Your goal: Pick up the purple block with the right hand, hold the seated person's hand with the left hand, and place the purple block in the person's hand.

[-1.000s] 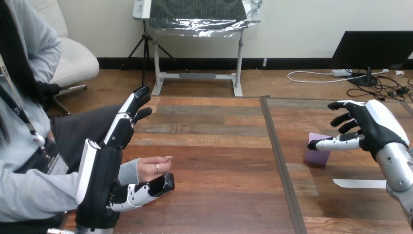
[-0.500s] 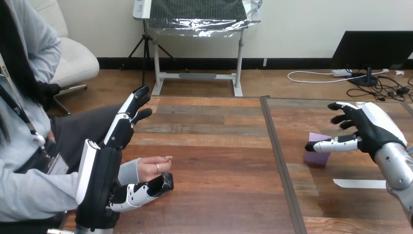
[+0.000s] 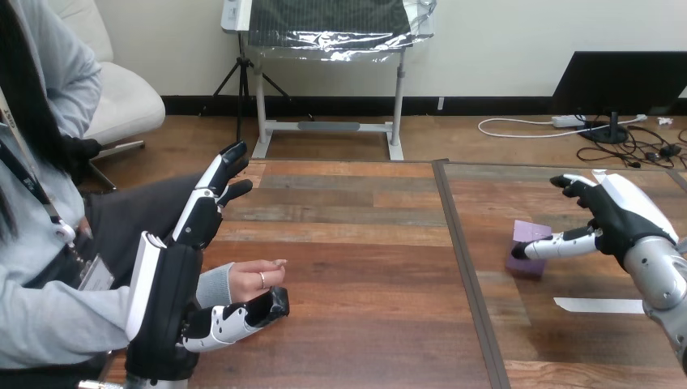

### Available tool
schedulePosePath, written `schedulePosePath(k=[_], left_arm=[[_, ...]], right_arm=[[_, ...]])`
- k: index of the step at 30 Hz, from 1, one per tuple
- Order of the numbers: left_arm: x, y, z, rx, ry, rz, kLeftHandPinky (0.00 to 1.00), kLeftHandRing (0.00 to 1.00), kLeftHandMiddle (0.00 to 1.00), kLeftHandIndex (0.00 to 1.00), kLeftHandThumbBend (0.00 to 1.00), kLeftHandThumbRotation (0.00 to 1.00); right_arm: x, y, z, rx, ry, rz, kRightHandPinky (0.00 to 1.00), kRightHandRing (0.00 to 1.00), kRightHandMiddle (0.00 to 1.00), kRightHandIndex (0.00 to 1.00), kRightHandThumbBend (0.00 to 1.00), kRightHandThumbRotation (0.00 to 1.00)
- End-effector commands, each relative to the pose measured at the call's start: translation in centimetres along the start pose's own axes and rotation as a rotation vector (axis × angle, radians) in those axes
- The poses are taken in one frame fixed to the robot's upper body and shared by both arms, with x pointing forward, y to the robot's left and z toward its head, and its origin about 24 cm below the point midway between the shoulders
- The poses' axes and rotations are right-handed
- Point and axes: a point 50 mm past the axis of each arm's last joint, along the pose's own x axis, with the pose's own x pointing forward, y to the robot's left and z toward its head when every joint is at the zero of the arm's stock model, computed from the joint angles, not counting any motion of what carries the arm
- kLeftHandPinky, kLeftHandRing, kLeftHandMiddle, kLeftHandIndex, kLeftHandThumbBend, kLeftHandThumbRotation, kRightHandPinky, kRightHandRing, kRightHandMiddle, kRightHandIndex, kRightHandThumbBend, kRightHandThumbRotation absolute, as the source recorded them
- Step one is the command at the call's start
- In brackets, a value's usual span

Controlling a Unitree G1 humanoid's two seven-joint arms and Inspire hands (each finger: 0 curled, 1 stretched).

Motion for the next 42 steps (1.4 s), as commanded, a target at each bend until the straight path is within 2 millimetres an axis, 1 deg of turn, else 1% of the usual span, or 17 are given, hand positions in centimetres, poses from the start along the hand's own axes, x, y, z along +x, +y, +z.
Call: schedulePosePath(k=[1, 8, 17, 23, 29, 34, 42], left_arm=[[1.5, 0.4, 0.4, 0.006, -0.073, 0.015, 0.84, 0.92, 0.94, 0.92, 1.00, 0.73], [1.3, 0.4, 0.4, 0.007, -0.073, 0.014, 0.84, 0.92, 0.94, 0.92, 1.00, 0.72], [1.2, 0.4, 0.5, 0.000, -0.074, 0.013, 0.84, 0.92, 0.95, 0.92, 1.00, 0.72], [1.1, 0.4, 0.6, -0.004, -0.075, 0.015, 0.84, 0.93, 0.95, 0.93, 1.00, 0.70], [1.0, 0.5, 0.7, 0.004, -0.074, 0.019, 0.83, 0.92, 0.95, 0.92, 1.00, 0.71], [0.9, 0.4, 0.7, -0.001, -0.073, 0.020, 0.83, 0.92, 0.95, 0.92, 1.00, 0.71], [0.8, 0.4, 0.8, -0.002, -0.076, 0.021, 0.82, 0.92, 0.95, 0.92, 1.00, 0.71]], right_arm=[[1.2, -1.9, 3.2, -0.012, -0.070, -0.037, 0.81, 0.92, 0.91, 0.92, 1.00, 0.30], [1.2, -1.4, 3.1, -0.049, -0.050, -0.015, 0.80, 0.90, 0.89, 0.92, 1.00, 0.31], [1.3, -0.8, 3.1, -0.060, -0.029, 0.022, 0.80, 0.89, 0.90, 0.93, 1.00, 0.32], [1.3, -0.4, 3.0, -0.089, -0.012, 0.038, 0.80, 0.90, 0.90, 0.92, 1.00, 0.33], [1.2, 0.1, 2.8, -0.122, -0.007, 0.046, 0.80, 0.89, 0.90, 0.91, 1.00, 0.34], [1.2, 0.6, 2.6, -0.130, 0.016, 0.068, 0.81, 0.89, 0.90, 0.91, 1.00, 0.33], [1.1, 1.2, 2.2, -0.114, 0.056, 0.091, 0.81, 0.89, 0.91, 0.92, 1.00, 0.27]])
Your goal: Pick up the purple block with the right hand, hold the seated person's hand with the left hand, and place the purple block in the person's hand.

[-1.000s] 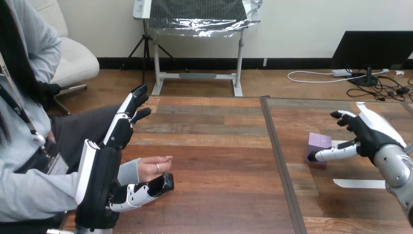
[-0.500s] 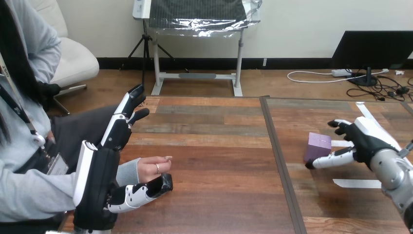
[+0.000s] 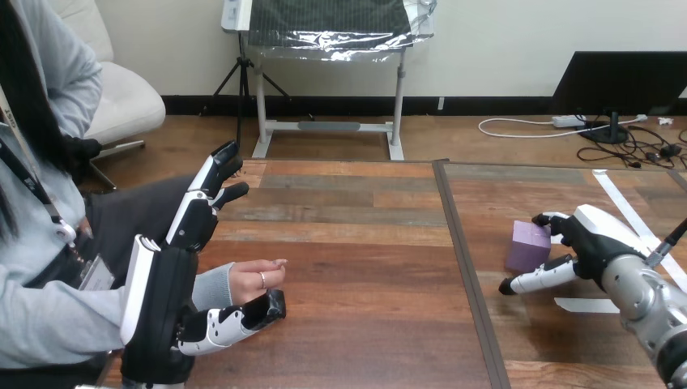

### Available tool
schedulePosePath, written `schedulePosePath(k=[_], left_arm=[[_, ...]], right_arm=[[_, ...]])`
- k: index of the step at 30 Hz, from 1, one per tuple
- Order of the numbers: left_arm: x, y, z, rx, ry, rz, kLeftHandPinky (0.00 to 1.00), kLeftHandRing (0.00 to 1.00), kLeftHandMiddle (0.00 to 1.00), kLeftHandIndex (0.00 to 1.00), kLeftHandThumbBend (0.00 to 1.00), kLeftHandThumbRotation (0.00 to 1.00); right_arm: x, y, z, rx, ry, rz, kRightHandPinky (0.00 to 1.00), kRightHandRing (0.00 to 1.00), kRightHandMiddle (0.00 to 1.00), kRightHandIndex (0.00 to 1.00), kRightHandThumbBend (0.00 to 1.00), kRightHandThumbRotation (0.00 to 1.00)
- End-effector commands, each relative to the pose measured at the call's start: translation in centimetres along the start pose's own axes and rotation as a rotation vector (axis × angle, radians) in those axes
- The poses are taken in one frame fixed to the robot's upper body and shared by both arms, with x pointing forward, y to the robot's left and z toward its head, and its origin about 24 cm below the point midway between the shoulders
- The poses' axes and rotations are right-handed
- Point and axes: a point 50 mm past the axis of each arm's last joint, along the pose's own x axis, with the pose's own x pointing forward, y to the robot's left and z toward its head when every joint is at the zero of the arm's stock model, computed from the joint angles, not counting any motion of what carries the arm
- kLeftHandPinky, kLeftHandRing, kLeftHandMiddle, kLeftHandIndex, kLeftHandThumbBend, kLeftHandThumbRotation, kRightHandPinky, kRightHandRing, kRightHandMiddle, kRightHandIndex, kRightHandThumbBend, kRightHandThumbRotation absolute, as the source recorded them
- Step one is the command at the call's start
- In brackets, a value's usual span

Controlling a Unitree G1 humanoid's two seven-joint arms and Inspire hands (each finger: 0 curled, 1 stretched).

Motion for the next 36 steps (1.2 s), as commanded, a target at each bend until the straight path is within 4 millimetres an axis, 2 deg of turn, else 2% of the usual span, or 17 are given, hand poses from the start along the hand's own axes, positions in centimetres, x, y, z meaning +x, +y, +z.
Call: schedulePosePath(k=[1, 4, 7, 10, 12, 16, 19, 21, 25, 30, 36], left_arm=[[1.2, 0.1, 0.7, 0.004, -0.078, 0.007, 0.82, 0.92, 0.95, 0.92, 1.00, 0.71], [1.1, 0.1, 0.7, 0.003, -0.079, 0.006, 0.83, 0.92, 0.95, 0.92, 1.00, 0.71], [1.1, 0.1, 0.8, 0.003, -0.077, 0.006, 0.83, 0.92, 0.95, 0.92, 1.00, 0.71], [1.1, 0.0, 0.8, 0.003, -0.078, 0.005, 0.84, 0.92, 0.95, 0.92, 1.00, 0.71], [1.1, 0.0, 0.8, 0.000, -0.080, 0.004, 0.84, 0.93, 0.95, 0.92, 1.00, 0.71], [1.0, -0.1, 0.8, -0.003, -0.076, 0.008, 0.84, 0.93, 0.95, 0.92, 1.00, 0.71], [1.0, -0.1, 0.9, -0.002, -0.076, 0.010, 0.84, 0.92, 0.94, 0.92, 1.00, 0.71], [1.0, -0.1, 0.9, -0.003, -0.076, 0.012, 0.84, 0.92, 0.94, 0.91, 1.00, 0.72], [0.9, -0.2, 0.9, -0.005, -0.074, 0.013, 0.84, 0.92, 0.94, 0.91, 1.00, 0.72], [0.8, -0.3, 0.9, -0.005, -0.071, 0.017, 0.85, 0.92, 0.93, 0.91, 1.00, 0.72], [0.7, -0.3, 0.9, -0.004, -0.065, 0.021, 0.85, 0.92, 0.93, 0.91, 1.00, 0.73]], right_arm=[[0.6, -1.8, 2.0, 0.006, -0.025, -0.046, 0.80, 0.89, 0.91, 0.92, 1.00, 0.27], [0.6, -1.5, 1.9, -0.010, -0.018, -0.042, 0.78, 0.87, 0.90, 0.91, 0.99, 0.26], [0.6, -1.2, 1.8, -0.005, -0.006, -0.039, 0.63, 0.71, 0.73, 0.91, 1.00, 0.26], [0.5, -0.9, 1.7, -0.012, 0.001, -0.041, 0.53, 0.61, 0.65, 0.90, 1.00, 0.25], [0.5, -0.7, 1.7, -0.015, 0.005, -0.043, 0.43, 0.50, 0.56, 0.88, 1.00, 0.23], [0.5, -0.3, 1.8, -0.031, -0.001, -0.069, 0.33, 0.39, 0.47, 0.85, 1.00, 0.21], [0.5, -0.1, 1.7, -0.034, -0.001, -0.077, 0.33, 0.40, 0.47, 0.82, 0.99, 0.18], [0.5, 0.0, 1.7, -0.032, -0.003, -0.079, 0.41, 0.49, 0.55, 0.78, 0.98, 0.13], [0.4, 0.1, 1.8, -0.030, -0.019, -0.089, 0.47, 0.55, 0.62, 0.74, 0.96, 0.08], [0.4, 0.2, 1.9, -0.029, -0.036, -0.108, 0.54, 0.59, 0.63, 0.66, 0.93, 0.02], [0.4, 0.1, 1.9, -0.015, -0.038, -0.126, 0.55, 0.59, 0.62, 0.59, 0.91, 0.00]])
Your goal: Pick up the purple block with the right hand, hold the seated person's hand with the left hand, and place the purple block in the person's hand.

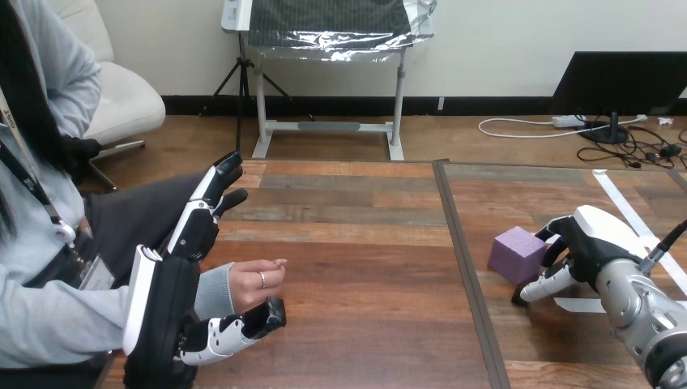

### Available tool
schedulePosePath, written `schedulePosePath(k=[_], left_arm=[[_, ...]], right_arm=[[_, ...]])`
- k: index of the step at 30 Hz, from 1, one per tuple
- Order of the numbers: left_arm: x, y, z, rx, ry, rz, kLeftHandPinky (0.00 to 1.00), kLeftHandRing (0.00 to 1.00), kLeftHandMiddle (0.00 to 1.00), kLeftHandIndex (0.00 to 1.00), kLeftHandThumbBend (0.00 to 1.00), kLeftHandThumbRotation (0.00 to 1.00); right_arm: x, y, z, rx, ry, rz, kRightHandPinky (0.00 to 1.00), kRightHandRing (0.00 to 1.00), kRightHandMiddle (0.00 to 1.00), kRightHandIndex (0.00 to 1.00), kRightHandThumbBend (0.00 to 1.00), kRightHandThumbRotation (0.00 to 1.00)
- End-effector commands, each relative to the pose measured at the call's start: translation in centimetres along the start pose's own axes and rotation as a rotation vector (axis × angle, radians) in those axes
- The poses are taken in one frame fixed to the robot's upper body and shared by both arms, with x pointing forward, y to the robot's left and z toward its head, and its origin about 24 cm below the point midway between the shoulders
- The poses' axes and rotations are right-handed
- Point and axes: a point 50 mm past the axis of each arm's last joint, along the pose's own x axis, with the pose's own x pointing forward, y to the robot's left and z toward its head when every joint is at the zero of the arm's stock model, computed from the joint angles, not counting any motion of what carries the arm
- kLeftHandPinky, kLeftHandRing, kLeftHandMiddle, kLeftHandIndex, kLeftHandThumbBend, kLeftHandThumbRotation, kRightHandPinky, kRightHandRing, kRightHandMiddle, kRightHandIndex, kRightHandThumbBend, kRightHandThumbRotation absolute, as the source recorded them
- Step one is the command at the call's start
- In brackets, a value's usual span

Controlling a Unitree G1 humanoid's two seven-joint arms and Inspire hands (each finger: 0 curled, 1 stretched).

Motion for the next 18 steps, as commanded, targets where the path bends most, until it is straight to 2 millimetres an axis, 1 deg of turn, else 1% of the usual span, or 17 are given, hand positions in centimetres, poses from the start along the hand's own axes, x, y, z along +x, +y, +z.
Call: schedulePosePath(k=[1, 3, 9, 18], left_arm=[[1.45, 0.07, 0.76, 0.009, -0.083, 0.013, 0.85, 0.92, 0.93, 0.91, 1.00, 0.73], [1.42, 0.07, 0.76, 0.009, -0.084, 0.016, 0.85, 0.92, 0.93, 0.91, 1.00, 0.73], [1.35, 0.10, 0.80, 0.011, -0.080, 0.012, 0.85, 0.92, 0.93, 0.91, 1.00, 0.74], [1.26, -0.01, 0.79, 0.011, -0.080, 0.013, 0.85, 0.92, 0.94, 0.91, 1.00, 0.73]], right_arm=[[0.34, -0.77, 1.71, 0.024, -0.058, -0.062, 0.55, 0.58, 0.61, 0.59, 0.91, 0.00], [0.35, -0.81, 1.75, 0.032, -0.055, -0.067, 0.53, 0.57, 0.59, 0.56, 0.90, 0.00], [0.35, -0.92, 1.78, 0.052, -0.056, -0.084, 0.51, 0.55, 0.57, 0.53, 0.88, 0.00], [0.28, -1.05, 1.70, 0.054, -0.058, -0.134, 0.49, 0.54, 0.55, 0.52, 0.87, 0.00]])
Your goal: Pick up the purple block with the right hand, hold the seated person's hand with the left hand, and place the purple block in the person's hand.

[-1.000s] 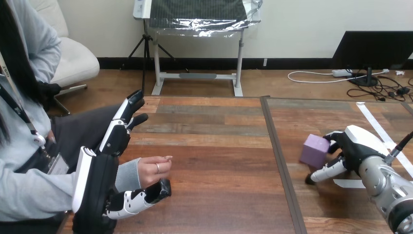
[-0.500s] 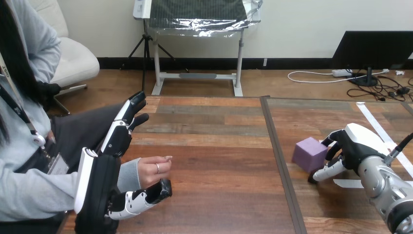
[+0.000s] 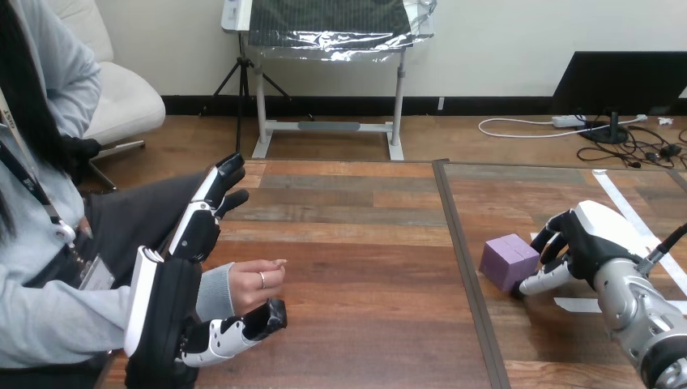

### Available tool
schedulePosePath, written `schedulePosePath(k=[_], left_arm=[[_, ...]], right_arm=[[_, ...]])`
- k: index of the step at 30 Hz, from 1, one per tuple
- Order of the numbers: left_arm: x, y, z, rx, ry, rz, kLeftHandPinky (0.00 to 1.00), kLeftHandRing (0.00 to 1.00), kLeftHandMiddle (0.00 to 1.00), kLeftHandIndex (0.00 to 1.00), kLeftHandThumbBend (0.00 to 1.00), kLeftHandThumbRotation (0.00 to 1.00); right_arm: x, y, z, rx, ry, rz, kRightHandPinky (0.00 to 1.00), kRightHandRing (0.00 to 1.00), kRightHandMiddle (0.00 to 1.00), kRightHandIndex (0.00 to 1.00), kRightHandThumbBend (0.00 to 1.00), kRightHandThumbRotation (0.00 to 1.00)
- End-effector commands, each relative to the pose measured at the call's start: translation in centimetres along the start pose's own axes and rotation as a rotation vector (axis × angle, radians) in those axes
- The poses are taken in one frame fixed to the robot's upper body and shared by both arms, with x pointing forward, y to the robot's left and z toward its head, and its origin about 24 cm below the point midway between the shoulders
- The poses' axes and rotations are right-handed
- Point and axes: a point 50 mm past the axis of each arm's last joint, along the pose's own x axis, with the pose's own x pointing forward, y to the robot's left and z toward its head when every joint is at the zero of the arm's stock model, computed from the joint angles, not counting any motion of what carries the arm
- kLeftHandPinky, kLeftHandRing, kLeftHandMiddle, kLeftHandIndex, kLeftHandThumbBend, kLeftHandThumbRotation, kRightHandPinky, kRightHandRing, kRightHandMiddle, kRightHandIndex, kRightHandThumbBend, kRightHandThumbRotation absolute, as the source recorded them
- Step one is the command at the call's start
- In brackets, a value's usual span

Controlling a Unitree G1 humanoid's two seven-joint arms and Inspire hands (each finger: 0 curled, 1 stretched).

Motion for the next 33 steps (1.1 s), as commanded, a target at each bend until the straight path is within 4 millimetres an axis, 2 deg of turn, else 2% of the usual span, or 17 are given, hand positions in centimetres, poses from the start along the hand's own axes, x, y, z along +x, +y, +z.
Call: schedulePosePath(k=[1, 19, 33], left_arm=[[1.33, 0.11, 0.72, 0.013, -0.080, 0.015, 0.85, 0.92, 0.94, 0.91, 1.00, 0.73], [1.38, -0.27, 0.49, 0.023, -0.075, 0.017, 0.83, 0.90, 0.93, 0.90, 1.00, 0.74], [1.49, -0.39, 0.38, 0.026, -0.071, 0.024, 0.81, 0.89, 0.92, 0.90, 1.00, 0.73]], right_arm=[[0.40, -1.15, 1.53, 0.039, -0.053, -0.085, 0.49, 0.54, 0.55, 0.52, 0.86, 0.00], [0.42, -1.49, 1.91, 0.094, -0.057, -0.151, 0.44, 0.49, 0.52, 0.52, 0.90, 0.00], [0.57, -1.48, 2.06, 0.113, -0.039, -0.114, 0.44, 0.53, 0.58, 0.62, 0.96, 0.01]])
